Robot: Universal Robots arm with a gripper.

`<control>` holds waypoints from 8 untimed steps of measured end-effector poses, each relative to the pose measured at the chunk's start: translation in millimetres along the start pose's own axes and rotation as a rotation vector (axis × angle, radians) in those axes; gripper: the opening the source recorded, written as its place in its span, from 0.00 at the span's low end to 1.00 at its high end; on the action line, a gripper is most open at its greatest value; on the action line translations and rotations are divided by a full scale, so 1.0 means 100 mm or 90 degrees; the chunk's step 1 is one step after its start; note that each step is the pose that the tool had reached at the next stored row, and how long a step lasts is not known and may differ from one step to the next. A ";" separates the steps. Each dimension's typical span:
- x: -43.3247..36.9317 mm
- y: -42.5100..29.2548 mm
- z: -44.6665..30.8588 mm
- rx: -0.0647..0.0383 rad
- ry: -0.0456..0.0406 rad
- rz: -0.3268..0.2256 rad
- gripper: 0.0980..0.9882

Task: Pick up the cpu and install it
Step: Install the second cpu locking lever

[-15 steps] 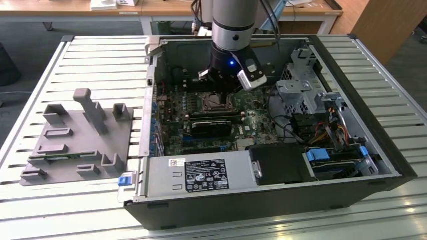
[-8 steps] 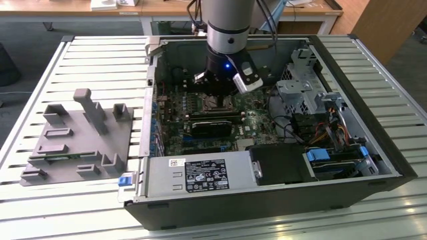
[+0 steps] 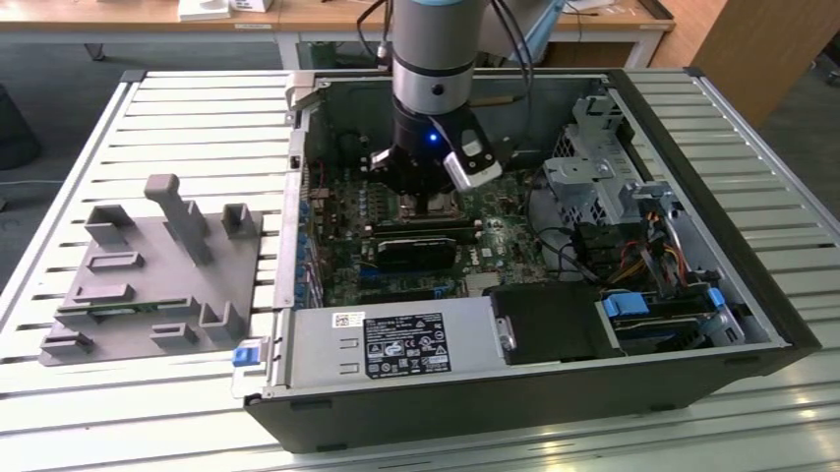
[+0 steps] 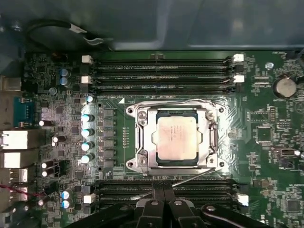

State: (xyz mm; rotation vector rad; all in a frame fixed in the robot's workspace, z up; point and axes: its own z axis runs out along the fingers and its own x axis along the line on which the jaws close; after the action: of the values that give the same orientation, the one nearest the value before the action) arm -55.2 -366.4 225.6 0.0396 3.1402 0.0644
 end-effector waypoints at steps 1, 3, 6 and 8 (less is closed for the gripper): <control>0.004 -0.001 0.018 0.000 0.0000 0.000 0.01; 0.012 -0.003 0.054 -0.001 0.0000 -0.001 0.01; 0.030 -0.021 0.081 -0.006 0.0002 -0.001 0.01; 0.047 -0.056 0.086 -0.012 0.0003 -0.001 0.01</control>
State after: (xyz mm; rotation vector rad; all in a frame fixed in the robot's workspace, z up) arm -60.1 -371.5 216.8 0.0376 3.1397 0.0948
